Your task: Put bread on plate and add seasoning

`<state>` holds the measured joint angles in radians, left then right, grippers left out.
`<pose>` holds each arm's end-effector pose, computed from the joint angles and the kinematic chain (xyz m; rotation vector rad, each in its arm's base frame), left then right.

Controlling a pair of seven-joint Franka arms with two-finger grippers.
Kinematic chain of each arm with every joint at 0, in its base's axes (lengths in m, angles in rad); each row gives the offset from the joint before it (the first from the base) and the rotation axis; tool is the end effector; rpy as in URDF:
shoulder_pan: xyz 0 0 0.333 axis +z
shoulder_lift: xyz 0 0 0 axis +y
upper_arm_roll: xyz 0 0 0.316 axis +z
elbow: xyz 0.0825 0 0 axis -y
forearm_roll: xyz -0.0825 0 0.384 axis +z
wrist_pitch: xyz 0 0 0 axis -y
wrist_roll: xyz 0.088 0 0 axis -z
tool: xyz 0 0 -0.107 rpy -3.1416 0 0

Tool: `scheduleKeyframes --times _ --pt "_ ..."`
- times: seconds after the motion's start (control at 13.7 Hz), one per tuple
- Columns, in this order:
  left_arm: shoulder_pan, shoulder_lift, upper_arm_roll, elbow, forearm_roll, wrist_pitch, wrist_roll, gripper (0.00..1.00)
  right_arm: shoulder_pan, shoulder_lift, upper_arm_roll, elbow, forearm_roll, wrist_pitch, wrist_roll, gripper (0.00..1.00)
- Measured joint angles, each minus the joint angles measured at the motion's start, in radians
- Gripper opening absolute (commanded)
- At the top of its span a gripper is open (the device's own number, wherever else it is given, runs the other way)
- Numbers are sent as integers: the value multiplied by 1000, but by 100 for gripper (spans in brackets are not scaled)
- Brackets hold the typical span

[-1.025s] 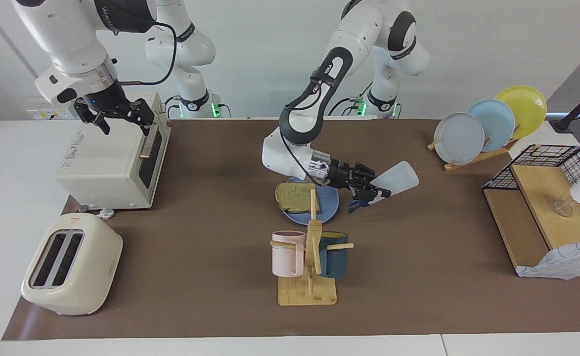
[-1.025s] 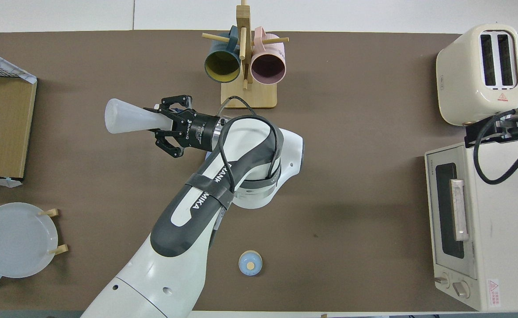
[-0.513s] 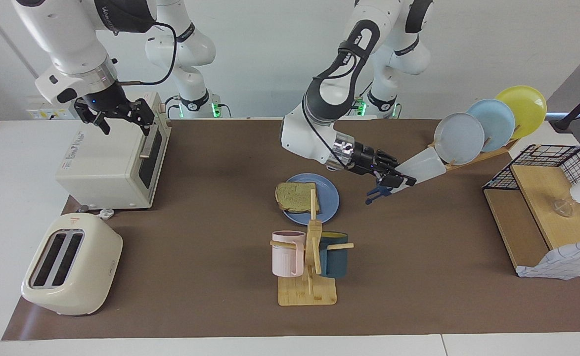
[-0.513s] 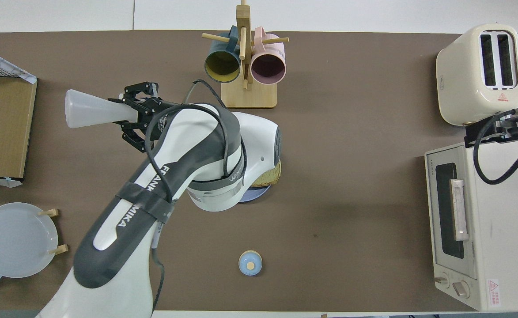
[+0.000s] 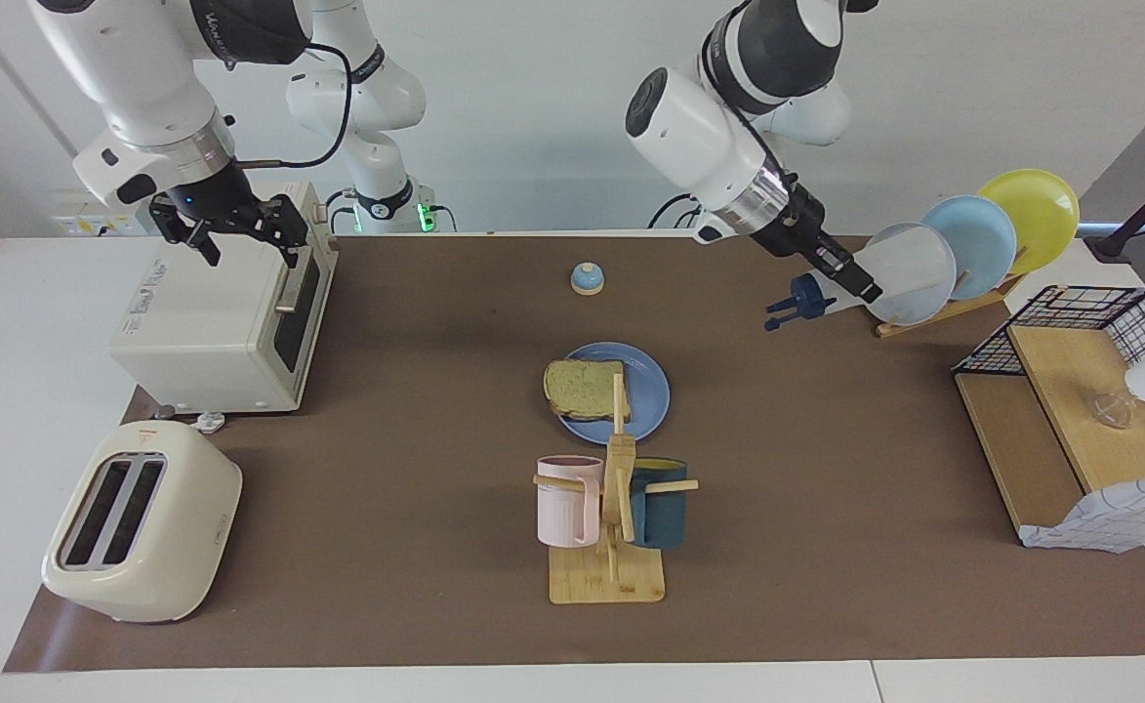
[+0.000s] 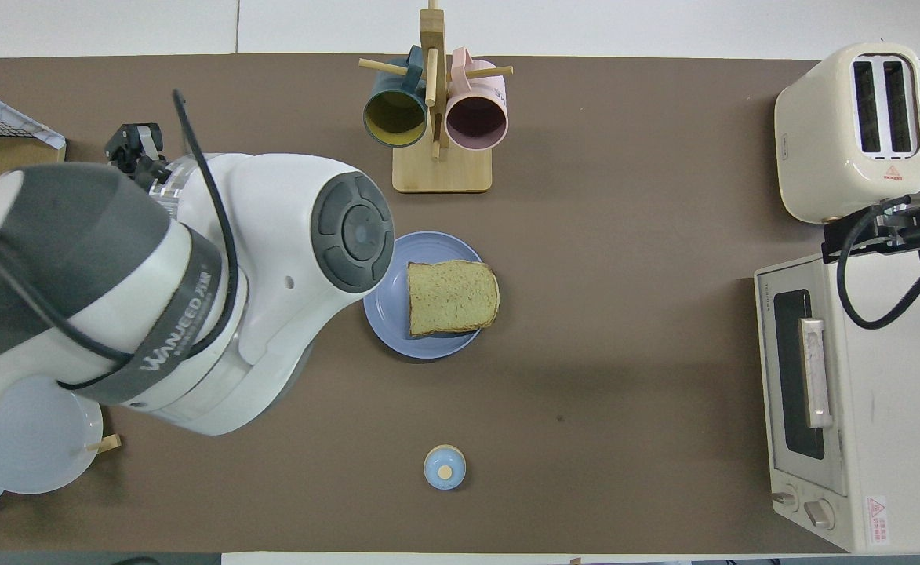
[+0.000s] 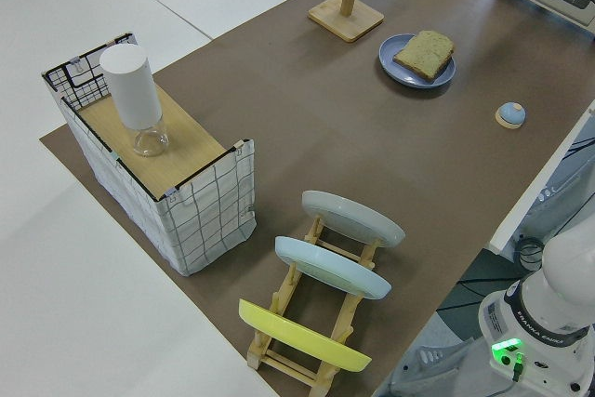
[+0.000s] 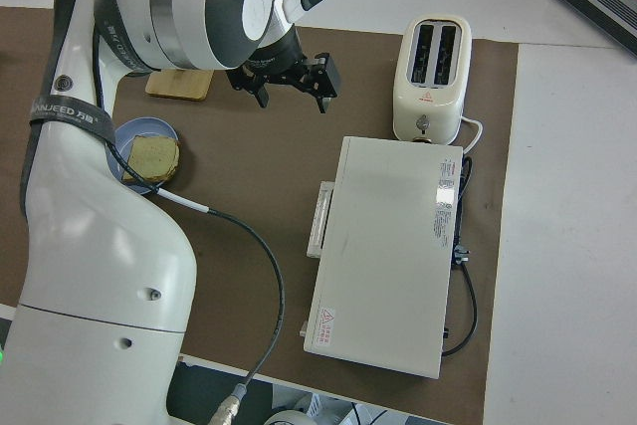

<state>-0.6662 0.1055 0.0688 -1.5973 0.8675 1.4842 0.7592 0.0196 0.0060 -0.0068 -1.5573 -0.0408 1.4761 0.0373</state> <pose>0.5231 -0.2530 0.5870 -1.7475 1.4383 0.3336 0.5461 0.0023 0.6197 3.0955 -0.0412 -0.1334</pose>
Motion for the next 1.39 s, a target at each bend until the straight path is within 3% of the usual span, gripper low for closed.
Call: scheduleKeyframes --times 0.44,1.39 --pt "85 -93 4 31 -265 50 -23 0 -1 0 -1 0 0 0 0 100" --pt "283 -94 7 5 -721 439 -466 0 -1 0 -1 0 0 0 0 100"
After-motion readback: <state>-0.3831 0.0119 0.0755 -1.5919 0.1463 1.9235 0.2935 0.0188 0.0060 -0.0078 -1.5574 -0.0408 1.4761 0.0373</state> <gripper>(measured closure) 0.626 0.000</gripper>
